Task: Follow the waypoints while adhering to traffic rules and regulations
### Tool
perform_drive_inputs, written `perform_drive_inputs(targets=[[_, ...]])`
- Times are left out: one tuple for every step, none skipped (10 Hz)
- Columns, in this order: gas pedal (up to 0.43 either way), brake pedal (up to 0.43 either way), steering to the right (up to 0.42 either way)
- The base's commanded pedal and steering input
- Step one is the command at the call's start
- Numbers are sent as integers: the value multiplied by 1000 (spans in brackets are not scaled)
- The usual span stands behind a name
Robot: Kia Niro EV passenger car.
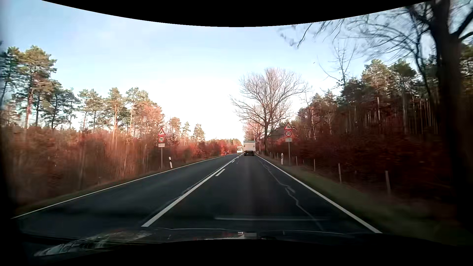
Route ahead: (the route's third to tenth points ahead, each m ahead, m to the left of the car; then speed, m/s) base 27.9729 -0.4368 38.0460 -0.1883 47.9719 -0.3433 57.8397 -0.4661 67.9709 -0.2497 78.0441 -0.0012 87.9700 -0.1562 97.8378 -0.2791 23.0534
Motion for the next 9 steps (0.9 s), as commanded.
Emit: perform_drive_inputs(targets=[[220, 0, -2], [220, 0, -3], [220, 0, -3], [228, 0, -3], [240, 0, -3], [240, 0, -3], [248, 0, -3], [248, 0, -2], [248, 0, -3]])
